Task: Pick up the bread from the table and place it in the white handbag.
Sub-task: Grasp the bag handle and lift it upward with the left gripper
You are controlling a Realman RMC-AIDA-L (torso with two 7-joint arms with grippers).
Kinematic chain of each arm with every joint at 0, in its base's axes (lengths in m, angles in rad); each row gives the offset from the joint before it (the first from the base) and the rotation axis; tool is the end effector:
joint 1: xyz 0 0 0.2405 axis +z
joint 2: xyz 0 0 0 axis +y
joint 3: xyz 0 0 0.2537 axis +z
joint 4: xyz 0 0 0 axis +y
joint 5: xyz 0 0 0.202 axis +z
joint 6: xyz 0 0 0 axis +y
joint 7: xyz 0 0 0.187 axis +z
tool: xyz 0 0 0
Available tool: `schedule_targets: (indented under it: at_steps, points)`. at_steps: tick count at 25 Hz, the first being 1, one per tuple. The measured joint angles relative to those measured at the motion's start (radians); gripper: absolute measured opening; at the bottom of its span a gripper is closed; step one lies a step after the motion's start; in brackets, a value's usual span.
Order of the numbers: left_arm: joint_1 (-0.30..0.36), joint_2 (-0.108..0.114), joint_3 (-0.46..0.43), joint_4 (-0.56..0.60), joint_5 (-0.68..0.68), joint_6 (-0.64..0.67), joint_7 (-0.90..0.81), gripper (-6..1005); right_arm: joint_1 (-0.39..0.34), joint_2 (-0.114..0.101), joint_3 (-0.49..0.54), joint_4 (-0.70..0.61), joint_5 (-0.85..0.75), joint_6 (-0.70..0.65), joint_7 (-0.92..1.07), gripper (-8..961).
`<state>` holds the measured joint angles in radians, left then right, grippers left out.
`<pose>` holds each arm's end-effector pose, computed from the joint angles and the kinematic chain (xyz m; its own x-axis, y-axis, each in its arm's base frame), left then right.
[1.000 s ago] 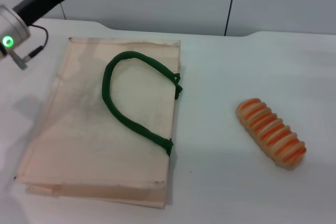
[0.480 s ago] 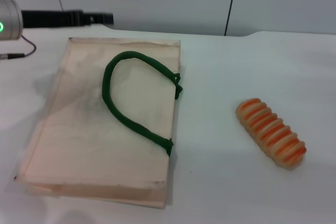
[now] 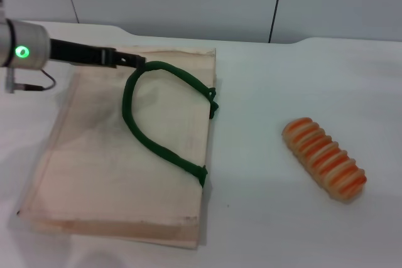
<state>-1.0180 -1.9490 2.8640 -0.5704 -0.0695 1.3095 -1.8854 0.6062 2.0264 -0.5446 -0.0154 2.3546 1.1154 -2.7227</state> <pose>-0.2575 0.4490 0.0215 0.5182 0.7392 0.4303 0.8549 -0.4318 -0.2876 0.3171 0.4211 0.0437 0.6023 0.0678 -0.7954 -0.7917 -0.0775 -0.6060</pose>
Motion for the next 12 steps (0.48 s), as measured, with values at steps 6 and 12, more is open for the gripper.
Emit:
schedule_targets:
  at_steps: [6,12]
  points:
    - [-0.002,0.006,0.0,0.097,0.025,-0.078,0.003,821,0.002,0.0,0.0,0.0,0.0,0.0,0.0,885]
    - [-0.003,-0.002,0.0,0.121,0.055,-0.14,-0.001,790,0.004,0.0,0.0,0.0,0.0,0.001,0.001,886]
